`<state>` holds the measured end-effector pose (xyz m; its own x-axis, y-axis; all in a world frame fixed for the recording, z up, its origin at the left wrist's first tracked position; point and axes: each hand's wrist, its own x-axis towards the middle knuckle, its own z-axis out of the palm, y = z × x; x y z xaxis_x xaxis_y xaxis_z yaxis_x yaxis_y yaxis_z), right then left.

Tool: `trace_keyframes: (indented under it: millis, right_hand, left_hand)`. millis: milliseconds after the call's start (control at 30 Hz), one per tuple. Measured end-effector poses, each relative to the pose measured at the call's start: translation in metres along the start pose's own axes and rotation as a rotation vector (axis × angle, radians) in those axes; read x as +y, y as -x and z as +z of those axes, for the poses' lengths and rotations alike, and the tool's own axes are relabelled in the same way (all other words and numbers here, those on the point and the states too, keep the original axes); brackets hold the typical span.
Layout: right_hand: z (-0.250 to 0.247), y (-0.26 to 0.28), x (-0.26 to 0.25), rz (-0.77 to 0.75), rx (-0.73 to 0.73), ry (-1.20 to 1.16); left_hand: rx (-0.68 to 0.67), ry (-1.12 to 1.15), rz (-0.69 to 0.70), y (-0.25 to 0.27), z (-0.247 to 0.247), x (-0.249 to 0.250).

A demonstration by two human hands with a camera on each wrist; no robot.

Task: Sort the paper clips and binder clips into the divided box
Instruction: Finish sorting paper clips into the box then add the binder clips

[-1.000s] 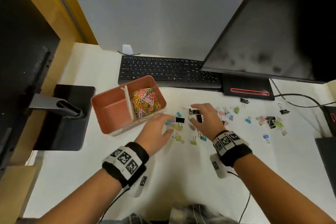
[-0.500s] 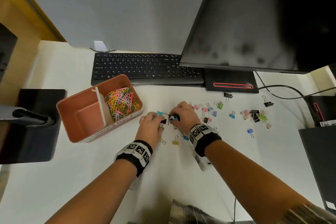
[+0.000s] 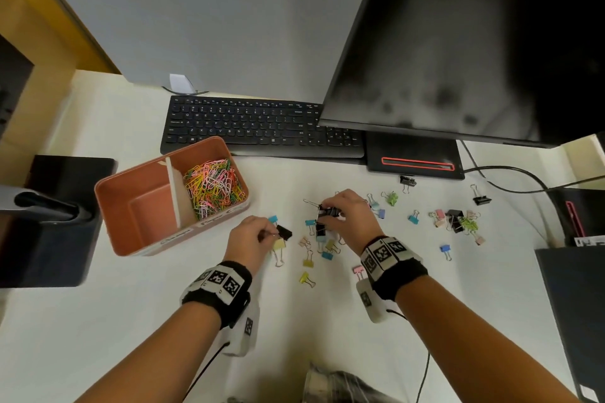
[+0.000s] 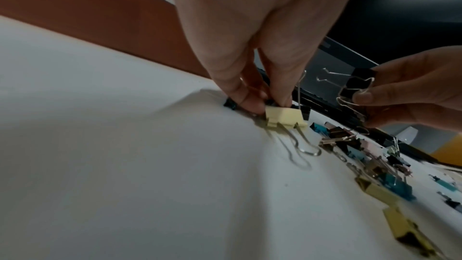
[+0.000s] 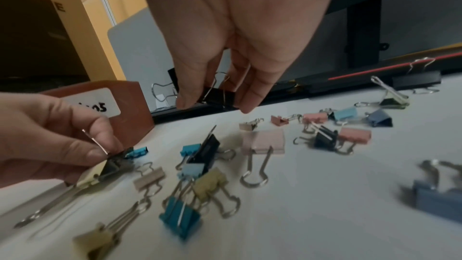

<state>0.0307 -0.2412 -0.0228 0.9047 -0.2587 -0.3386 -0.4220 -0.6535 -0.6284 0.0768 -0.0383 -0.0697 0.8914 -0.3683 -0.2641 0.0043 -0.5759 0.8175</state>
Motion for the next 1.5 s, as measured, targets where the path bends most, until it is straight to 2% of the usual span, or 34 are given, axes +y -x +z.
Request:
trace_keyframes:
  millis: [200,333,433,533,667,733,800,900,933,1033,1133,1200,1300,1400,1500]
  right_hand:
    - [-0.006,0.009,-0.016,-0.145,0.048,0.005]
    - [0.006,0.009,-0.060,-0.304,0.011,-0.046]
    - [0.029,0.003,-0.114,-0.462,-0.069,-0.057]
    - [0.061,-0.005,-0.172,-0.558,-0.113,-0.043]
    - [0.097,-0.014,-0.226,-0.491,-0.136,-0.018]
    - [0.104,-0.015,-0.233,-0.424,-0.161,-0.042]
    - [0.101,-0.012,-0.226,-0.404,-0.162,-0.061]
    - [0.083,-0.002,-0.188,-0.419,-0.098,-0.078]
    - [0.074,0.001,-0.168,-0.397,-0.066,-0.066]
    - [0.049,0.010,-0.095,-0.223,0.009,0.068]
    - [0.028,0.018,-0.036,-0.069,-0.050,0.205]
    - [0.020,0.018,-0.016,-0.036,-0.143,0.249]
    - [0.023,0.011,-0.005,-0.079,-0.302,0.373]
    - [0.036,0.004,0.002,-0.099,-0.377,0.427]
    - [0.045,0.001,0.007,-0.095,-0.318,0.340]
  left_hand:
    - [0.037,0.129,0.034,0.024,-0.038,0.025]
    - [0.218,0.110,0.120,0.047,-0.105,0.037]
    - [0.392,0.044,0.038,0.051,-0.160,0.021]
    - [0.480,0.067,-0.065,0.044,-0.199,0.002]
    - [0.448,0.132,-0.123,0.031,-0.218,-0.008]
    - [0.390,0.049,-0.159,0.028,-0.222,-0.010]
    - [0.357,-0.021,-0.142,0.032,-0.221,-0.006]
    - [0.374,-0.017,0.009,0.044,-0.202,0.013]
    - [0.342,-0.019,0.061,0.047,-0.191,0.018]
    - [0.111,-0.047,0.164,0.050,-0.147,0.025]
    - [-0.119,-0.116,0.228,0.047,-0.097,0.027]
    - [-0.239,-0.260,0.178,0.039,-0.064,0.021]
    - [-0.355,-0.503,0.029,0.027,-0.027,0.011]
    - [-0.327,-0.563,-0.011,0.016,-0.009,0.006]
    - [-0.237,-0.501,0.018,0.008,-0.001,0.000]
